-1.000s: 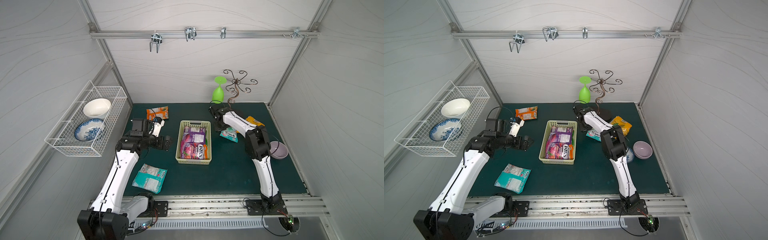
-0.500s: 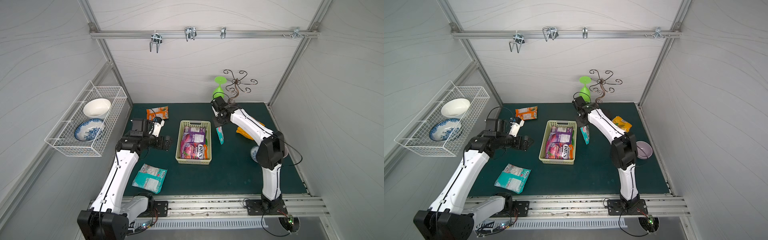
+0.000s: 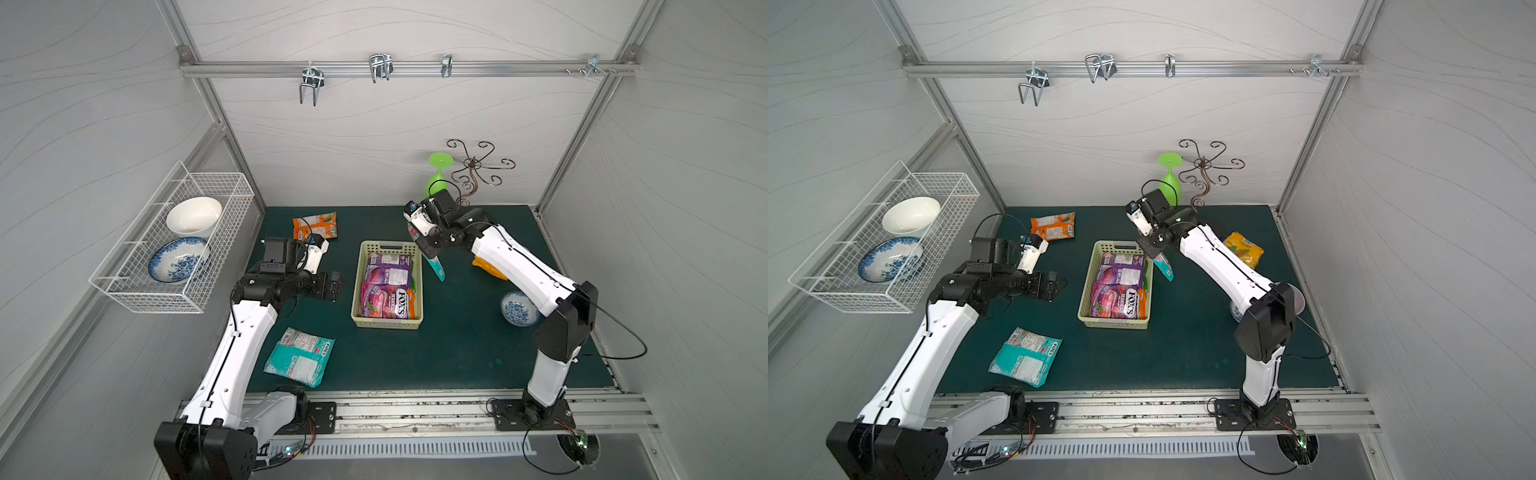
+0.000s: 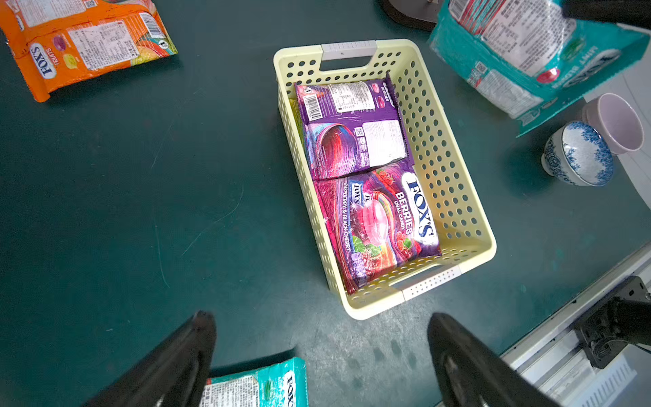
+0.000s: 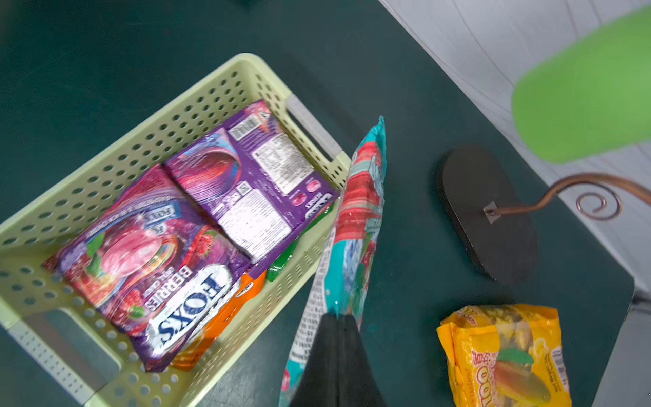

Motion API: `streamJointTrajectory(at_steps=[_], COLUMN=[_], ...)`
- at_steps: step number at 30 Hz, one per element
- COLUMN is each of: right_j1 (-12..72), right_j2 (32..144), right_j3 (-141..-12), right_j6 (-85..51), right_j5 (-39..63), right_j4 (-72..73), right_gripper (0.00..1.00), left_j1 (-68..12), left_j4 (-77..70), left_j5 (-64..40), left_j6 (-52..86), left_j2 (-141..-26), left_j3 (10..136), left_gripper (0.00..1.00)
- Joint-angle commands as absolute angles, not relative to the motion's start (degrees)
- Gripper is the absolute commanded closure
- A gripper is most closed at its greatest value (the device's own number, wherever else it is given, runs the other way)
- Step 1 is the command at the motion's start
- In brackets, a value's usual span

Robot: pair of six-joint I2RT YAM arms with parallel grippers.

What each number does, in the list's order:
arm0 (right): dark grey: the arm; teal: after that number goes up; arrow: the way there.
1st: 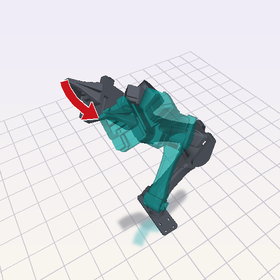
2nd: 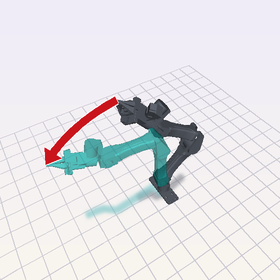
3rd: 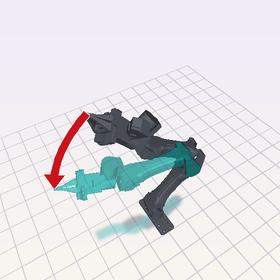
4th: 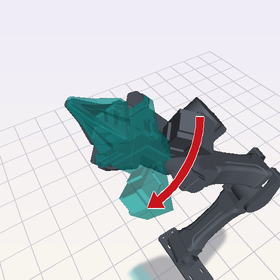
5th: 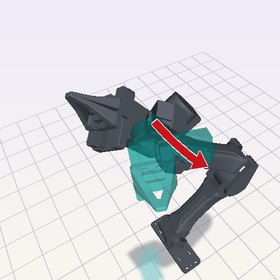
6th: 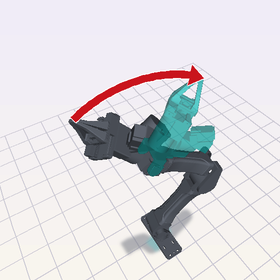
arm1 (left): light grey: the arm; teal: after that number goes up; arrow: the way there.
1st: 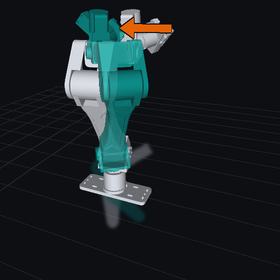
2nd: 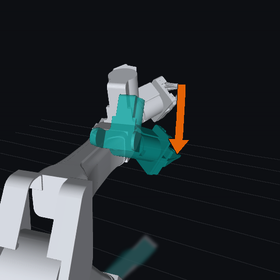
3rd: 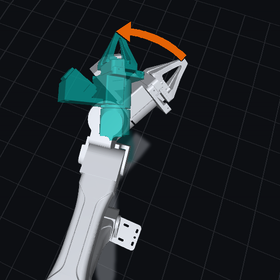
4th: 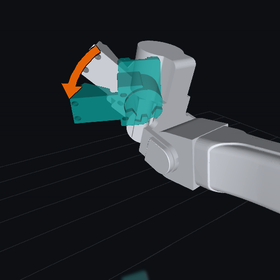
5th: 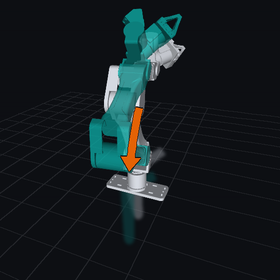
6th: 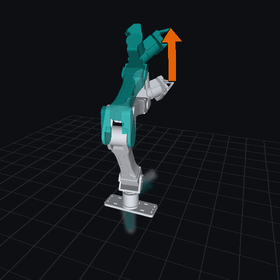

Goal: Put the candies in the basket
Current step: Place the candy in the basket.

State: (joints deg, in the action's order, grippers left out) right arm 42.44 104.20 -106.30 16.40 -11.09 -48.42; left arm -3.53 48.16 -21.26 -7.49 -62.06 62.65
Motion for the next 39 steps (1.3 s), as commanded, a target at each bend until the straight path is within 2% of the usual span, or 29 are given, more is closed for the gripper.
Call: streamJointTrajectory(at_steps=[1,13,25,39], right_j1=[45.6,50.7,51.2,47.7], right_j2=[101.1,101.6,108.8,111.8], right_j3=[-104.8,-99.7,-93.6,-85.9], right_j6=[28.4,43.9,63.4,76.5], right_j5=[-12.1,-9.5,-6.1,4.5], right_j4=[-42.3,-31.1,-10.4,-11.6], right_gripper=[1.0,1.0,1.0,1.0], left_j1=[-3.5,-3.1,-3.2,-3.5], left_j4=[47.5,47.7,47.5,47.4], left_j5=[-21.2,-20.3,-20.2,-19.7], left_j6=[-8.0,-8.2,-8.4,-8.5], left_j2=[-60.6,-60.5,-60.6,-61.2], left_j3=[64.4,64.4,64.1,64.2], left_gripper=[0.02,0.02,0.02,0.02])
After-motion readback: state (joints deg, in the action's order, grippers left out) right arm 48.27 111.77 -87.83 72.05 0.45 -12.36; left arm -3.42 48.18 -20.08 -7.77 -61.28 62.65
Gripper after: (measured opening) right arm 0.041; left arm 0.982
